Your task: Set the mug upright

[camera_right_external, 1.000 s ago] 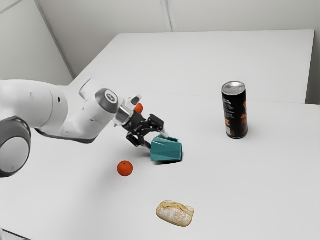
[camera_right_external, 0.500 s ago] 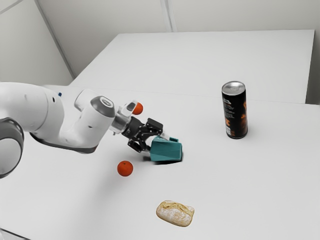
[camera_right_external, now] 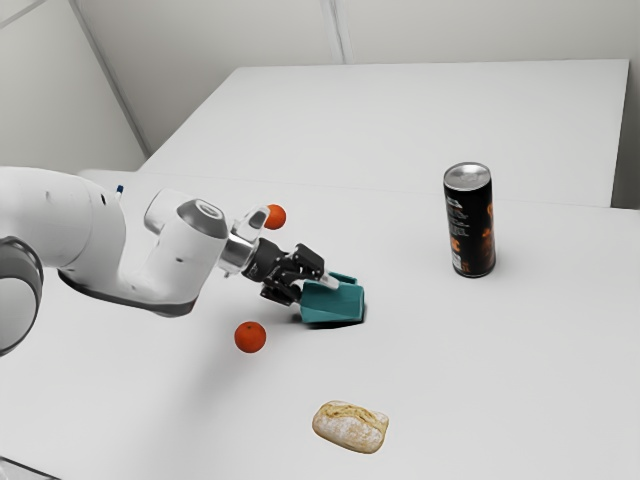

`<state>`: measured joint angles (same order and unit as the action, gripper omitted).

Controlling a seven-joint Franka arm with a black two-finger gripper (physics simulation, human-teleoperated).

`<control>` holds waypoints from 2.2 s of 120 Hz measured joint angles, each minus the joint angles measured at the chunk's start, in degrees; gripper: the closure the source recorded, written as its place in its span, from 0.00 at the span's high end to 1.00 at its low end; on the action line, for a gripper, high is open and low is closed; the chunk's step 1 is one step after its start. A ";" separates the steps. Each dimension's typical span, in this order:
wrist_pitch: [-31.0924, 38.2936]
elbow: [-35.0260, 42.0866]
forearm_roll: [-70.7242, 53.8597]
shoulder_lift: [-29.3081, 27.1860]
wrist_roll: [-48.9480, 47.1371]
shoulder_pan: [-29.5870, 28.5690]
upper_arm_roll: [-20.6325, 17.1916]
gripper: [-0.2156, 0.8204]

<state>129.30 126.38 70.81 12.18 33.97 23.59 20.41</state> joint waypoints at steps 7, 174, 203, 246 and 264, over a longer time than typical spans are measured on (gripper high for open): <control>0.08 0.12 0.46 0.00 0.89 -0.02 0.01 0.46; 0.97 -4.24 -60.90 -10.29 -6.51 -1.95 -1.33 0.07; -2.42 -4.13 -66.65 -9.78 -11.50 -2.57 -1.20 0.07; -3.02 -4.01 -70.91 -8.23 -16.04 -2.89 -1.19 0.07; -2.39 -4.07 -73.02 -7.31 -17.29 -3.25 -1.17 0.07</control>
<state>126.91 122.31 -2.22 4.87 16.68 20.35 19.24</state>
